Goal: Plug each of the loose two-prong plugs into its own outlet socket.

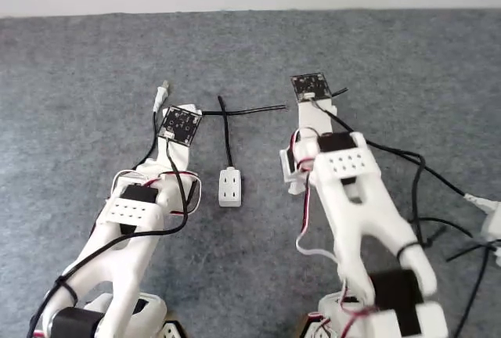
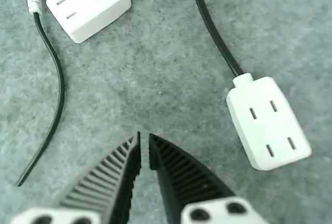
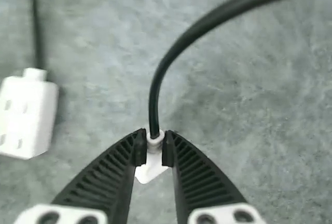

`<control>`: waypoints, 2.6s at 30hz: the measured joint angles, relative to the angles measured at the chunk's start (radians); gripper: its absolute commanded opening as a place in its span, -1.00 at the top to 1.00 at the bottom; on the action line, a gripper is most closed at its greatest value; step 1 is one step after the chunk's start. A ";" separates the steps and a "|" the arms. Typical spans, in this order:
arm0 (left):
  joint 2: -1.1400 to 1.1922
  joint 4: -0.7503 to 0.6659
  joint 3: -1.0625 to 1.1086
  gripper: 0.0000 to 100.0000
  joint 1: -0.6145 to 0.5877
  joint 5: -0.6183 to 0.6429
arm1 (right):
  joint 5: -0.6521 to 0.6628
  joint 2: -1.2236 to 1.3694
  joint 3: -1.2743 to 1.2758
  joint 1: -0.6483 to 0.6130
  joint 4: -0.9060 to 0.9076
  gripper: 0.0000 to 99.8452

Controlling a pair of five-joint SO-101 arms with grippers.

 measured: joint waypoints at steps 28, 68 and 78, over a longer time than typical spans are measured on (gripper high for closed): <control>0.000 0.000 0.000 0.95 -0.002 0.000 | 0.031 0.252 -0.175 0.091 0.087 0.98; 0.000 0.000 0.000 0.95 -0.003 -0.002 | 0.137 0.316 -0.210 0.212 0.124 0.98; 0.000 0.000 0.000 0.95 -0.003 -0.002 | 0.095 0.193 -0.181 0.169 0.069 0.98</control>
